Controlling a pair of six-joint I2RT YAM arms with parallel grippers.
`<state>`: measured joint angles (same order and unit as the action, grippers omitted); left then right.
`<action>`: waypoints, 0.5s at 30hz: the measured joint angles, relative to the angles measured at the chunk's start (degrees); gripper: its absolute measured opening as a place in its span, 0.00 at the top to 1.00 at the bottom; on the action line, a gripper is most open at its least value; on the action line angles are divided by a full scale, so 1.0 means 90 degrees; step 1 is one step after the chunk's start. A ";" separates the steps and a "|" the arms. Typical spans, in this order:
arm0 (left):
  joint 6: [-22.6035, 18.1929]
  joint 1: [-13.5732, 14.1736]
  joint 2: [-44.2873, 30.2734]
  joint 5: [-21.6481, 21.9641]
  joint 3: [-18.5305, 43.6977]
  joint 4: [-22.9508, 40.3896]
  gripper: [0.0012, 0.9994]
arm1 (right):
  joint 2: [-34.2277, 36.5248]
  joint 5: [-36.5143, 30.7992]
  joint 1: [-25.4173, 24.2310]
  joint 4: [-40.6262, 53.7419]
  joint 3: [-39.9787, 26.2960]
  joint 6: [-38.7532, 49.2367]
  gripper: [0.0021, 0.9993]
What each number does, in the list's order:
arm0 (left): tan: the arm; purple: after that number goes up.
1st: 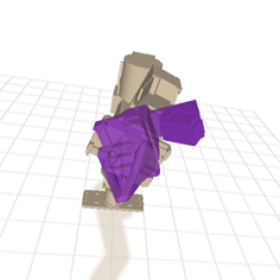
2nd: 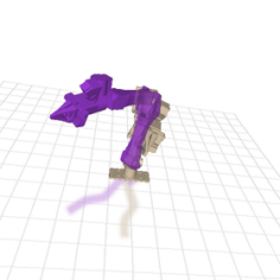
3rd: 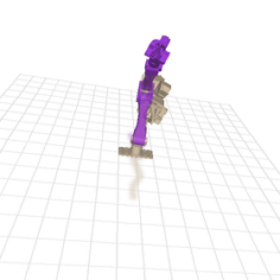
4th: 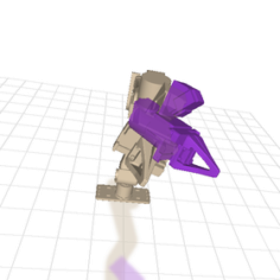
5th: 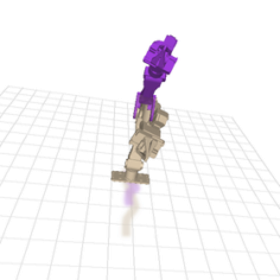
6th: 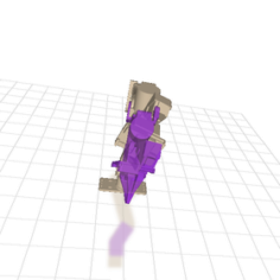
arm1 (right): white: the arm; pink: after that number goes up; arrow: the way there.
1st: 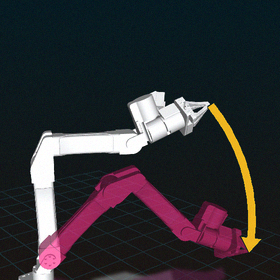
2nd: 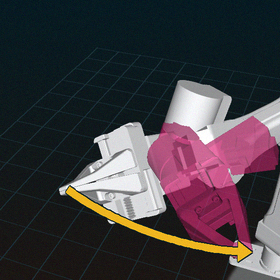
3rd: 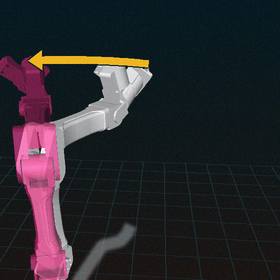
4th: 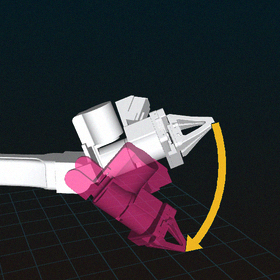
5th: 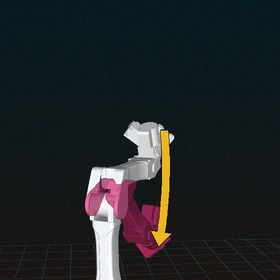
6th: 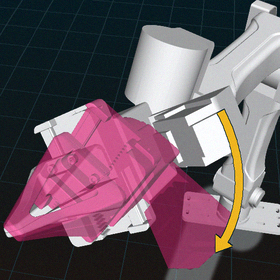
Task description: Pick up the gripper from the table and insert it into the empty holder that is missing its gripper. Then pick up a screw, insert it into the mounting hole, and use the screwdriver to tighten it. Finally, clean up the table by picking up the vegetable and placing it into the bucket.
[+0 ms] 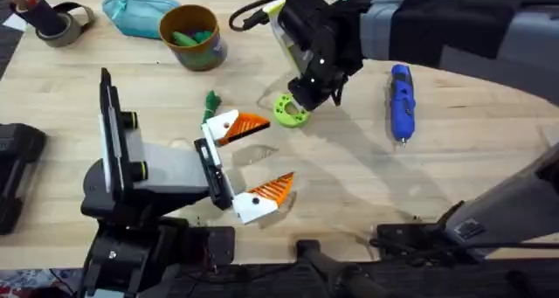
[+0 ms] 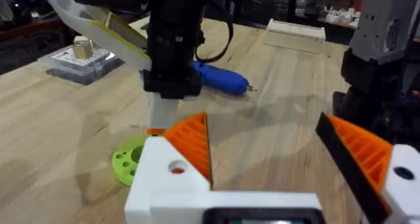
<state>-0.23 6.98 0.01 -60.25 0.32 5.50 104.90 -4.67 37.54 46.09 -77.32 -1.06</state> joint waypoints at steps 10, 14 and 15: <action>0.0000 0.0000 -0.0001 0.0000 -0.0001 0.0000 0.01 | 0.0000 0.0000 -0.0002 0.0049 0.0000 0.0005 0.01; 0.0000 0.0000 -0.0002 0.0000 0.0000 0.0001 0.01 | 0.0000 0.0000 -0.0002 0.0078 0.0000 0.0002 0.00; 0.0000 0.0000 -0.0002 0.0000 0.0000 0.0000 0.01 | 0.0000 0.0000 -0.0002 0.0080 0.0000 0.0002 0.00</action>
<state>-0.23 6.98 -0.01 -60.25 0.32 5.50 104.90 -4.67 37.52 46.80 -77.32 -1.04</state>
